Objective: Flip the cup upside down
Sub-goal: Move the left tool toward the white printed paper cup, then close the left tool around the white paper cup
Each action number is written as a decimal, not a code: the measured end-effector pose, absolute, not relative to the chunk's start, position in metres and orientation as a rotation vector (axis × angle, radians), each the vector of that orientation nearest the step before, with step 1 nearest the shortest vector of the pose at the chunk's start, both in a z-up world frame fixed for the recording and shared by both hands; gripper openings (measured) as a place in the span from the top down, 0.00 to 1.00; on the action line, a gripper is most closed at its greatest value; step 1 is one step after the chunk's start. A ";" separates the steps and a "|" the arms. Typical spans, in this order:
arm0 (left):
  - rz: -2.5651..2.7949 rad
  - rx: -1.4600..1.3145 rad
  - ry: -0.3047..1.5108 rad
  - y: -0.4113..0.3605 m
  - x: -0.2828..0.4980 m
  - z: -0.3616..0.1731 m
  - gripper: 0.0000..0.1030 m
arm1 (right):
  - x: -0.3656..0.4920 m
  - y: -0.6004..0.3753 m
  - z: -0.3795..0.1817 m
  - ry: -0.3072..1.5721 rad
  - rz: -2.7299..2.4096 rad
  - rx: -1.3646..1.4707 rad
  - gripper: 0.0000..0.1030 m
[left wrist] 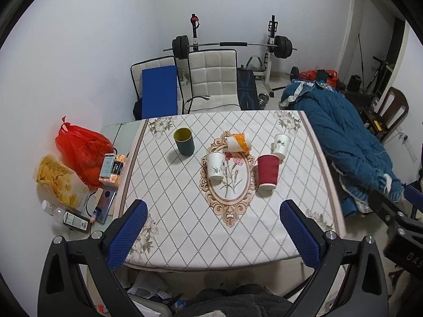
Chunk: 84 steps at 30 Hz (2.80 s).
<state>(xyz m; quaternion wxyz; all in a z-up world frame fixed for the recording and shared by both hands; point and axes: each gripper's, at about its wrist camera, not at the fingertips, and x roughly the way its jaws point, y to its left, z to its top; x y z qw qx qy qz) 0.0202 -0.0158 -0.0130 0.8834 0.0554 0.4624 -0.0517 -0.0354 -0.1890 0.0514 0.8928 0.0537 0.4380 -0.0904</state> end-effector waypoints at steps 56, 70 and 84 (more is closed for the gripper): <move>-0.163 0.350 1.489 -0.255 0.358 -0.285 0.00 | 0.223 -0.402 -0.333 1.583 -0.330 0.206 0.00; -0.238 0.494 1.623 -0.320 0.412 -0.363 0.00 | 0.278 -0.444 -0.354 1.590 -0.388 0.189 0.00; -0.300 0.587 1.674 -0.350 0.403 -0.410 0.41 | 0.290 -0.451 -0.364 1.594 -0.409 0.149 0.00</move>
